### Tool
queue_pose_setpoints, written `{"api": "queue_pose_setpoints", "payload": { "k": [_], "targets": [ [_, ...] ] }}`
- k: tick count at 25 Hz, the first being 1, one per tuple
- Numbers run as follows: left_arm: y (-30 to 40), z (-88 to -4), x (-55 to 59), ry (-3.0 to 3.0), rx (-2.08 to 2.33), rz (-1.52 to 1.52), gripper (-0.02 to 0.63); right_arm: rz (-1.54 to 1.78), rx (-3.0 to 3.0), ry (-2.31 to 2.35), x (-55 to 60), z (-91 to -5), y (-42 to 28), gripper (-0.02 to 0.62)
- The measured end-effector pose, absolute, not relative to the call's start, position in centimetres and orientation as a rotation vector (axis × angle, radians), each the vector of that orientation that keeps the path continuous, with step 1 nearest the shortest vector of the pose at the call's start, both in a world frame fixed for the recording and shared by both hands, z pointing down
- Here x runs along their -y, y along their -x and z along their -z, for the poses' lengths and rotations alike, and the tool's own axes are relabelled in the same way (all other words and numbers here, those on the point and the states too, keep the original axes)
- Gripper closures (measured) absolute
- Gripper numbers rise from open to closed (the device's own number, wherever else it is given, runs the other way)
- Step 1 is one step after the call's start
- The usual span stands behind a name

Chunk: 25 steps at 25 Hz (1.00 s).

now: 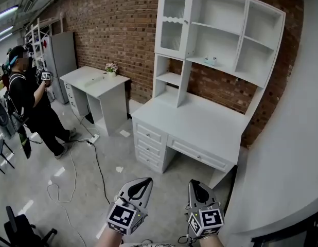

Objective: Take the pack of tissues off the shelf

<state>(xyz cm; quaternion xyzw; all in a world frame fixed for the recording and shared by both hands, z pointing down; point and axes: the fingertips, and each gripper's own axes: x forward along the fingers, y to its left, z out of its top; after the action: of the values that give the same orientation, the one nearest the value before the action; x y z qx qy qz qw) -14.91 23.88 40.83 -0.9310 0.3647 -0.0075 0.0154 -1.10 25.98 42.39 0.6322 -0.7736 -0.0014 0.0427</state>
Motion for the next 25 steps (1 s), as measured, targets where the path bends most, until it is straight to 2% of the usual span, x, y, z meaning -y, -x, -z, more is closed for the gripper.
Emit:
{"api": "queue_pose_setpoints", "payload": {
  "k": [13,19,25],
  "targets": [
    [17.0,-43.5,-18.7,2.973,-1.065,0.022,0.592,-0.038,2.319,-1.999,-20.3,-43.5,3.1,0.588],
    [15.6,-44.8,-13.6,2.979,-1.100,0.031,0.592,-0.045,2.297,-1.995,-15.7,-44.8,1.0,0.588],
    [10.7,-44.7,-6.1,2.958,-1.125,0.044,0.592,-0.069,2.255,-2.023,-8.1,-45.7,-4.4,0.588]
  ]
}}
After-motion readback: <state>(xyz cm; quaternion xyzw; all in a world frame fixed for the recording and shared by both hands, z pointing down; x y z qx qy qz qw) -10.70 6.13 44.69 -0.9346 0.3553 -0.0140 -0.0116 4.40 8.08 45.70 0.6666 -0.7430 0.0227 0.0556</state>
